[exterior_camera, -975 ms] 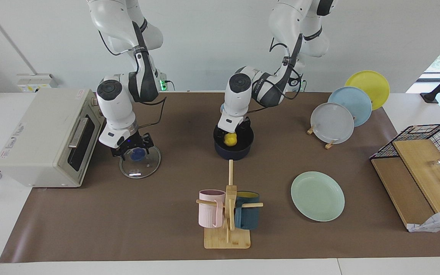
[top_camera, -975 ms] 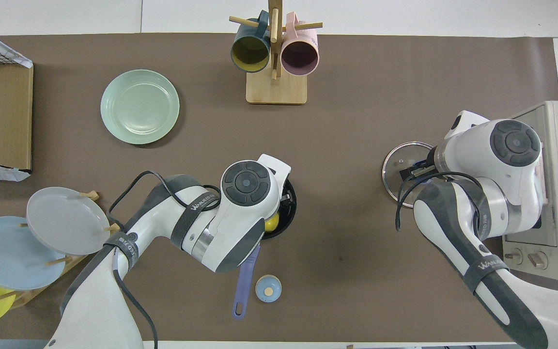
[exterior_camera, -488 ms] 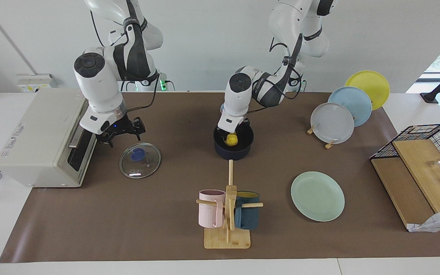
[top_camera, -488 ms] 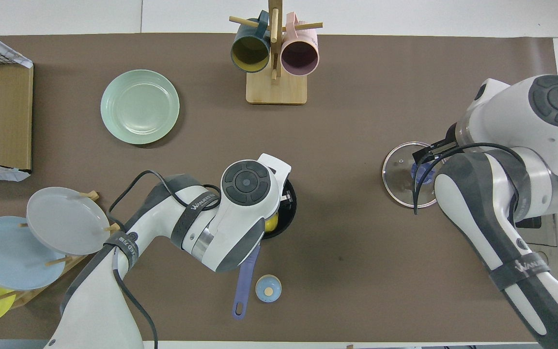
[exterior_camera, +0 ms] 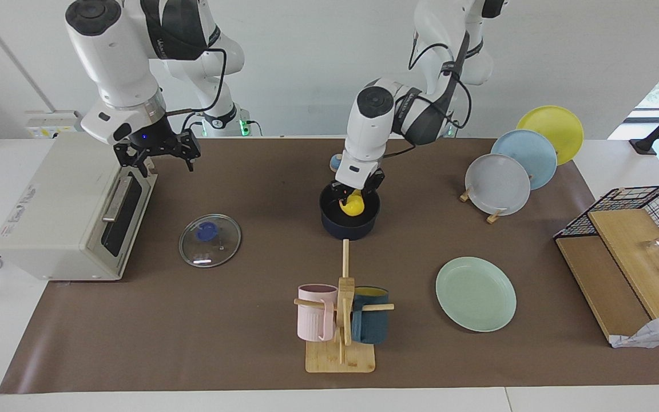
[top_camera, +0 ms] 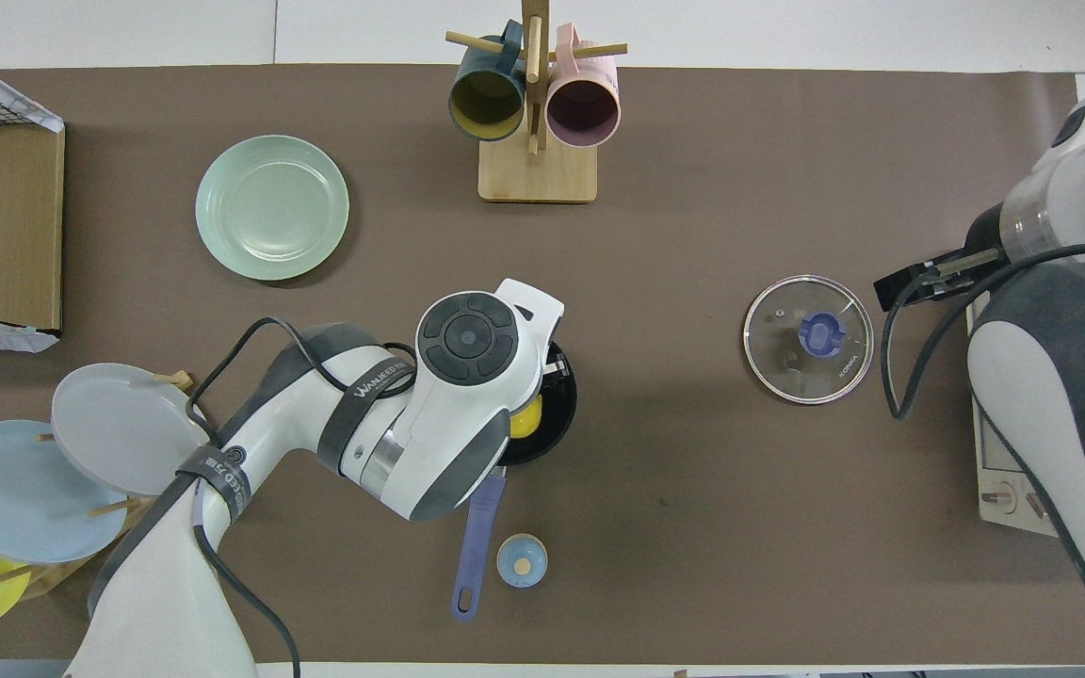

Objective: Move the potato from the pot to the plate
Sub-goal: 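Carry the yellow potato to the green plate with the left gripper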

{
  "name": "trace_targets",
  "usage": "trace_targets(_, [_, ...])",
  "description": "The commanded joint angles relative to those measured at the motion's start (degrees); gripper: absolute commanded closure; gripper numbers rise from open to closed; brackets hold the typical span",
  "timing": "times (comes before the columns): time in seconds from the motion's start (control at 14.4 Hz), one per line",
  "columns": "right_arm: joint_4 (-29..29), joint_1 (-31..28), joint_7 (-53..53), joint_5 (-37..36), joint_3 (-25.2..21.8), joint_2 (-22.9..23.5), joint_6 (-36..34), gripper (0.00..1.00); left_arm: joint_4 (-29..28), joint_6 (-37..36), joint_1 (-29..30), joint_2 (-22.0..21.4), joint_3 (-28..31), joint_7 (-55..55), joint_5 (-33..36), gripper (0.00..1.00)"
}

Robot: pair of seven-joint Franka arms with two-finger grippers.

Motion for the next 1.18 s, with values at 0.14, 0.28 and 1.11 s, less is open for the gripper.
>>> trace_targets(0.14, [5.37,-2.92,1.03,-0.27,0.59,1.12,-7.17,0.0,13.31,-12.68,14.1,0.44,-0.1,13.86,-0.73,1.0])
trace_targets(0.28, [4.24,-3.18,1.47,-0.18,0.94,0.42,-7.01,0.0,13.68,-10.69,19.99,1.14,-0.02,22.21,-0.73,1.0])
trace_targets(1.11, [1.77,-6.52,4.46,0.43,0.59,-1.26,-3.49,0.0,14.03,15.69,28.46,18.99,0.07,39.74,2.6,1.0])
